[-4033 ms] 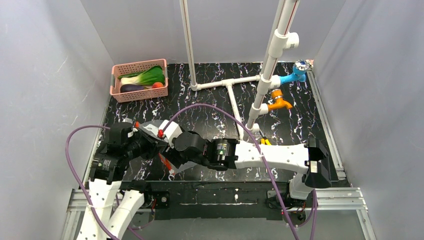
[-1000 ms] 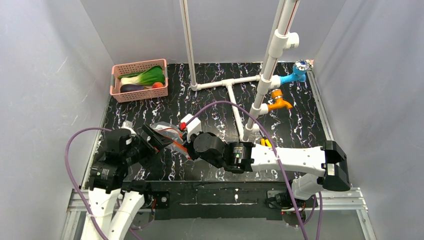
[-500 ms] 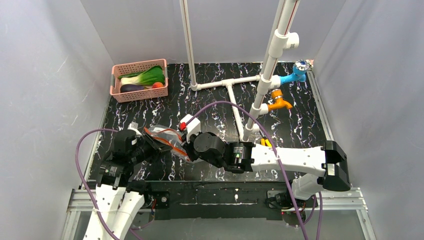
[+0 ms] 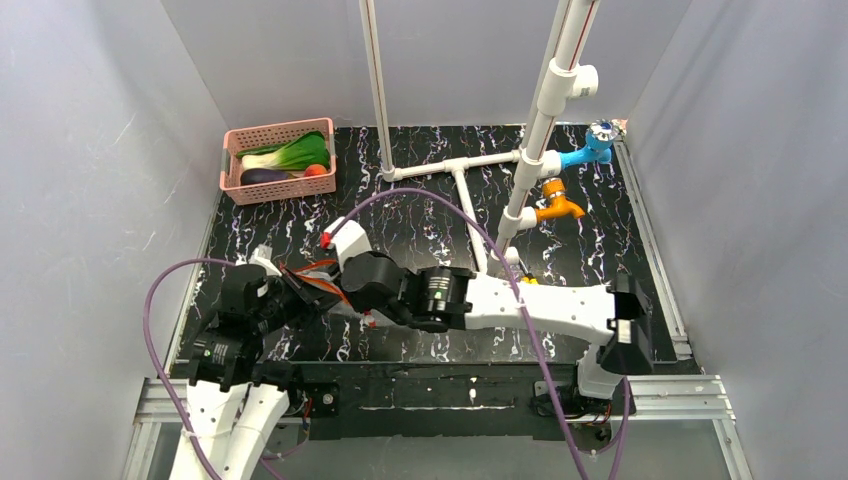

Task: Place the food in the zip-top bag and seal the zipper
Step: Open the zipper of the food storage bag at the center of the board.

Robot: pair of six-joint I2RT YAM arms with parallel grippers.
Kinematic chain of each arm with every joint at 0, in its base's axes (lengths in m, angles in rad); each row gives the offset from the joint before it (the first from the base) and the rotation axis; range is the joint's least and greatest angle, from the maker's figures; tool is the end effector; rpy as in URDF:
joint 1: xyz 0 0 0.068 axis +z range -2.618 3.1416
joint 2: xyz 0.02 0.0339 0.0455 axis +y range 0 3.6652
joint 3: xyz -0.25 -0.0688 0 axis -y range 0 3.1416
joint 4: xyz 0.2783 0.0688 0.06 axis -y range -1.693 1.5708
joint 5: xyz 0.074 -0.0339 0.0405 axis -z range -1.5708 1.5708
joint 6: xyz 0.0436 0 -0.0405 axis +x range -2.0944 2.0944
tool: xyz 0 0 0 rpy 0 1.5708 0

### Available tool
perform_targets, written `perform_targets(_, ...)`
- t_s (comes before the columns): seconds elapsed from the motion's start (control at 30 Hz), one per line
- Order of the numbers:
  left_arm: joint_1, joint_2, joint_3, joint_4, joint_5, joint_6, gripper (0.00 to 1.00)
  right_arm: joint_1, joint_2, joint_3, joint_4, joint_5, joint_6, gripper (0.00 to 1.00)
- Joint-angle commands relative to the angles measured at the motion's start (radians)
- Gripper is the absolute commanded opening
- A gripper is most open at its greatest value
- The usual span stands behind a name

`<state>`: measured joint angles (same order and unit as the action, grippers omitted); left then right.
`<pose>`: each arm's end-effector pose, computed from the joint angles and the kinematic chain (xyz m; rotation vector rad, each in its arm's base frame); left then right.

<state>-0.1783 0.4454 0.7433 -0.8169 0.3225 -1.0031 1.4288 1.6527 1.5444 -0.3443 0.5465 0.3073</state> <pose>0.1383 -0.0390 0.3030 -0.7003 2.1257 -1.0213 0.0824 0.4162 0.3436 -0.7552 1.8521 0.5838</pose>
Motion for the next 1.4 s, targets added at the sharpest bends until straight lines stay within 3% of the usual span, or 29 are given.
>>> perform_targets(0.0, 0.0, -0.025, 0.044, -0.052, 0.019, 0.024, 0.0, 0.006, 0.073, 0.144, -0.157, 0.053, -0.059, 0.44)
perform_targets(0.17, -0.001, -0.027, 0.064, -0.072, 0.027, 0.042, 0.0, 0.006, 0.14, 0.249, -0.233, 0.026, -0.118, 0.57)
perform_targets(0.53, 0.0, -0.009, 0.077, -0.139, 0.018, 0.092, 0.0, 0.006, 0.282, 0.496, -0.436, -0.018, -0.224, 0.55)
perform_targets(0.8, -0.001, -0.009, 0.12, -0.181, 0.022, 0.151, 0.0, 0.005, 0.291, 0.493, -0.431, -0.058, -0.245, 0.54)
perform_targets(0.93, 0.0, -0.017, 0.128, -0.213, 0.033, 0.173, 0.0, -0.002, 0.272, 0.46, -0.395, -0.066, -0.248, 0.38)
perform_targets(1.07, 0.0, -0.053, 0.142, -0.262, 0.002, 0.176, 0.0, -0.021, 0.216, 0.388, -0.332, 0.091, -0.219, 0.02)
perform_targets(1.17, 0.0, -0.118, 0.119, -0.272, 0.004, 0.152, 0.0, -0.027, 0.156, 0.323, -0.282, 0.211, -0.177, 0.01)
perform_targets(1.27, -0.001, -0.174, 0.044, -0.164, 0.12, 0.093, 0.0, -0.023, 0.093, 0.263, -0.215, 0.09, -0.133, 0.01)
perform_targets(1.3, 0.0, -0.182, 0.026, -0.128, 0.16, 0.068, 0.08, -0.02, 0.079, 0.242, -0.191, 0.073, -0.123, 0.01)
perform_targets(1.37, -0.001, -0.181, 0.013, -0.088, 0.205, 0.033, 0.47, -0.019, 0.065, 0.216, -0.179, 0.11, -0.098, 0.01)
